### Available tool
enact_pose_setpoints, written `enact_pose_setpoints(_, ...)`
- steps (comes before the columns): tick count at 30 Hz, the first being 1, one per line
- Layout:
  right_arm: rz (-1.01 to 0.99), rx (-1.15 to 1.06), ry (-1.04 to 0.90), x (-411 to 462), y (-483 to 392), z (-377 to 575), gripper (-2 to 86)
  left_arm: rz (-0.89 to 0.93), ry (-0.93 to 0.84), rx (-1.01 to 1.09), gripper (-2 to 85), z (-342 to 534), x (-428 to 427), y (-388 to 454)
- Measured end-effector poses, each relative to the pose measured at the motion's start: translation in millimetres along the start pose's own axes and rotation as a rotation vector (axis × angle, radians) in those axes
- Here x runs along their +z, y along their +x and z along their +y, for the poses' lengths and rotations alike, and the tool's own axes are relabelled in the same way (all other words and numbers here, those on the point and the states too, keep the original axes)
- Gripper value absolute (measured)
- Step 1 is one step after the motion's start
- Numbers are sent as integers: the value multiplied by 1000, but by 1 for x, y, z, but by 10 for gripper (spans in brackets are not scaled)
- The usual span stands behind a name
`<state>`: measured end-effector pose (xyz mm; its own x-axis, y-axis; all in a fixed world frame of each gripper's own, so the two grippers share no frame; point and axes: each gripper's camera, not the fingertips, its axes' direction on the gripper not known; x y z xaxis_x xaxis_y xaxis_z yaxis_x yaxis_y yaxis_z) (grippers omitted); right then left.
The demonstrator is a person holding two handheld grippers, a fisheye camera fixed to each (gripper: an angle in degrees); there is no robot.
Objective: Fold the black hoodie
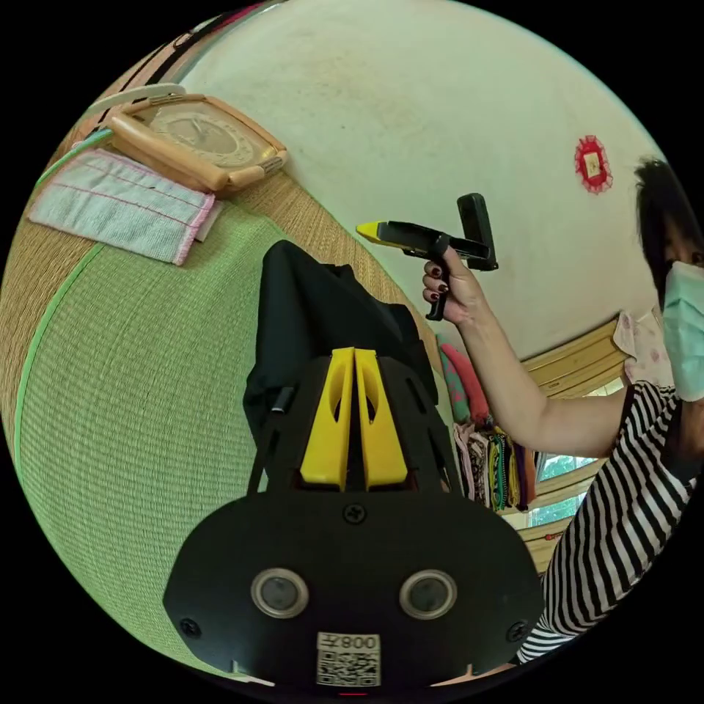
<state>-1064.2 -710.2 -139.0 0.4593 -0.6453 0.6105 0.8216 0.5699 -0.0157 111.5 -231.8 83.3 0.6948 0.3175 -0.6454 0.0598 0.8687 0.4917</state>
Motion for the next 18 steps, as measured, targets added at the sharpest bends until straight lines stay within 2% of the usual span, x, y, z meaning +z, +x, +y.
enact_pose_setpoints(3,53,75,1,-12,-7,107,2,-32,-73,39,0,-19,27,10)
enact_pose_setpoints(7,179,260,-121,20,11,246,2,-206,-183,-9,1,-32,57,-1)
enact_pose_setpoints(11,89,391,-47,19,35,324,1,-165,-193,-32,1,-27,60,4)
enact_pose_setpoints(15,197,396,80,-11,14,398,1,-109,-142,33,1,-20,52,35)
enact_pose_setpoints(18,218,433,44,7,17,460,0,-156,-218,29,1,-17,71,43)
